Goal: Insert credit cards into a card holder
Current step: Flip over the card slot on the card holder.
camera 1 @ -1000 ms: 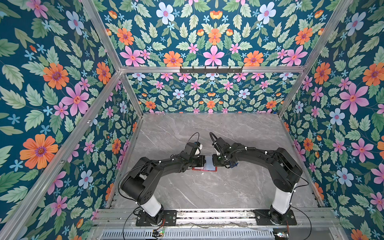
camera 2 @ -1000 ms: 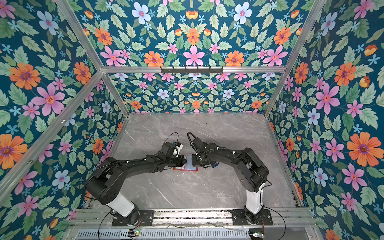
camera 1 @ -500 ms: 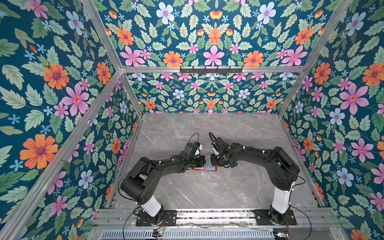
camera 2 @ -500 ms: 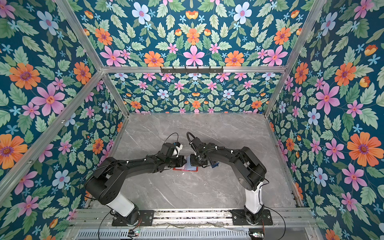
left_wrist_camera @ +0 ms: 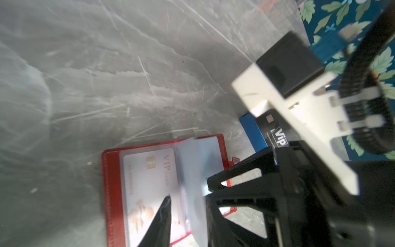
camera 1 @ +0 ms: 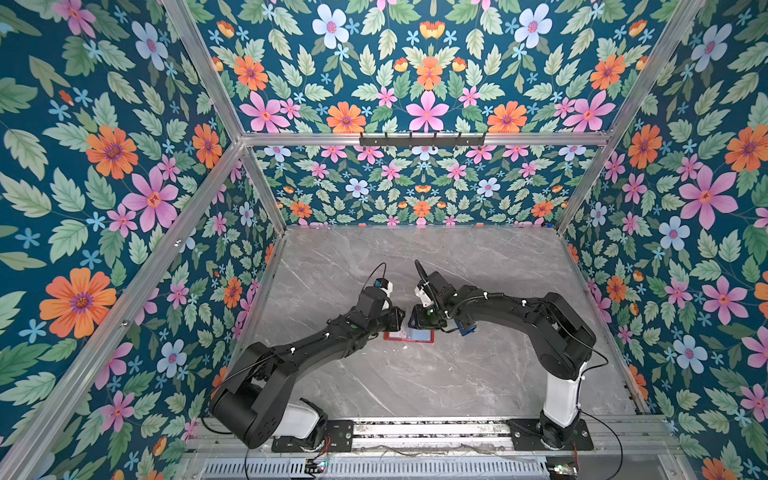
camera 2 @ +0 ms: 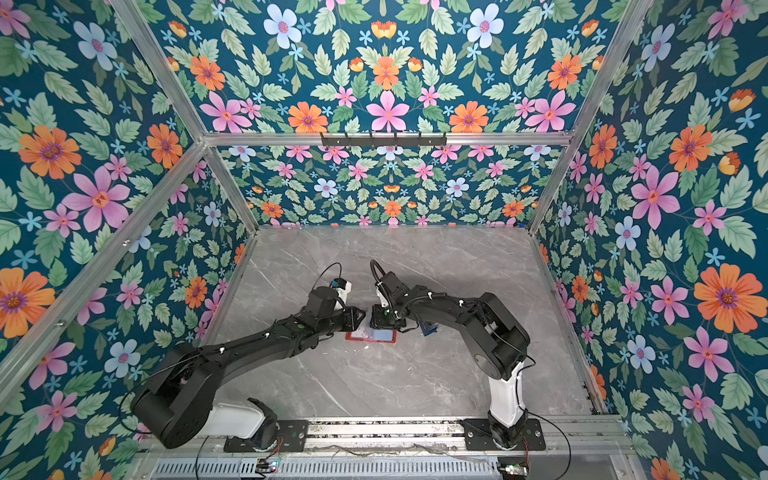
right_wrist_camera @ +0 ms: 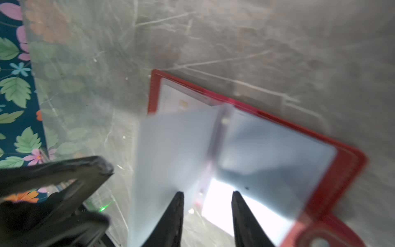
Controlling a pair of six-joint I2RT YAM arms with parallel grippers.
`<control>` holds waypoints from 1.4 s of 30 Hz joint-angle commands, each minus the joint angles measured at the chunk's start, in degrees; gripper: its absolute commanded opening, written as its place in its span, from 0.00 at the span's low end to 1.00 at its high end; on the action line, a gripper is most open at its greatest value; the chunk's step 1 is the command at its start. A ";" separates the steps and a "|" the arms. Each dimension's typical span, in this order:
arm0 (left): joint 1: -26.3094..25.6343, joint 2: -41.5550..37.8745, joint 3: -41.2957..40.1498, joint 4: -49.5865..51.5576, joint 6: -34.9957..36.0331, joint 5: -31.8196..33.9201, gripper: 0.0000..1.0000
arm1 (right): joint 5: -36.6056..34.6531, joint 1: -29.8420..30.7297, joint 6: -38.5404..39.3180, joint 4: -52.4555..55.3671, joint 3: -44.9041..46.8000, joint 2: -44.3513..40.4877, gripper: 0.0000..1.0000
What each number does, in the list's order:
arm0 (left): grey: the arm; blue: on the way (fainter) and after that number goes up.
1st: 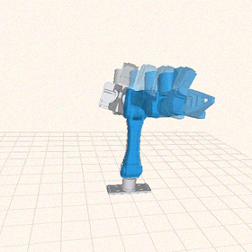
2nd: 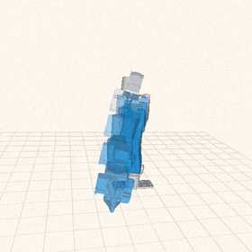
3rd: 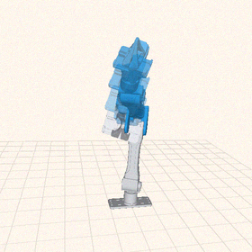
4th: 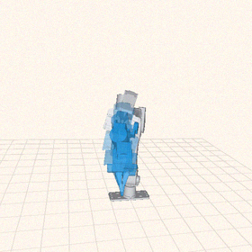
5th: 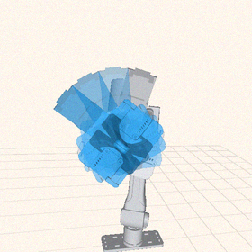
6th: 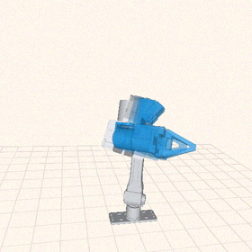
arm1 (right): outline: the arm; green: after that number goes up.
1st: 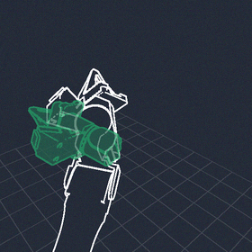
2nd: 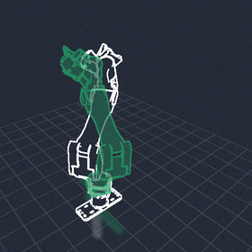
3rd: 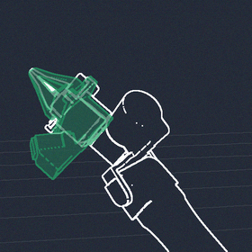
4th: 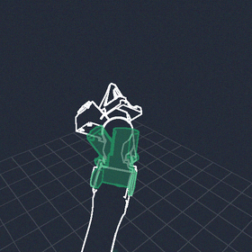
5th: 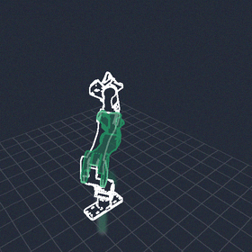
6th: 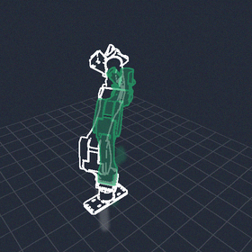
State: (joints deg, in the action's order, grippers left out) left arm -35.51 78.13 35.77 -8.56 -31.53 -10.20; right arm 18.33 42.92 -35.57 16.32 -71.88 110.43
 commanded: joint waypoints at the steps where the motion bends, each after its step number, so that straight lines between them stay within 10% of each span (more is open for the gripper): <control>1: 0.01 -2.41 -1.05 1.53 1.21 4.77 0.30 | 1.58 0.57 0.94 -0.45 -1.64 1.37 0.42; 22: 0.00 8.27 -1.01 -1.06 0.99 -0.67 0.19 | -1.01 0.76 0.98 3.63 -4.34 5.23 0.15; 42: -3.32 7.62 8.74 5.68 1.18 -1.99 0.27 | -10.40 -3.52 5.17 11.36 3.31 -13.20 0.27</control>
State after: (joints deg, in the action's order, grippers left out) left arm -37.78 84.93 42.57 -4.23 -30.09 -11.07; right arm 10.59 40.38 -32.29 24.10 -69.69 99.44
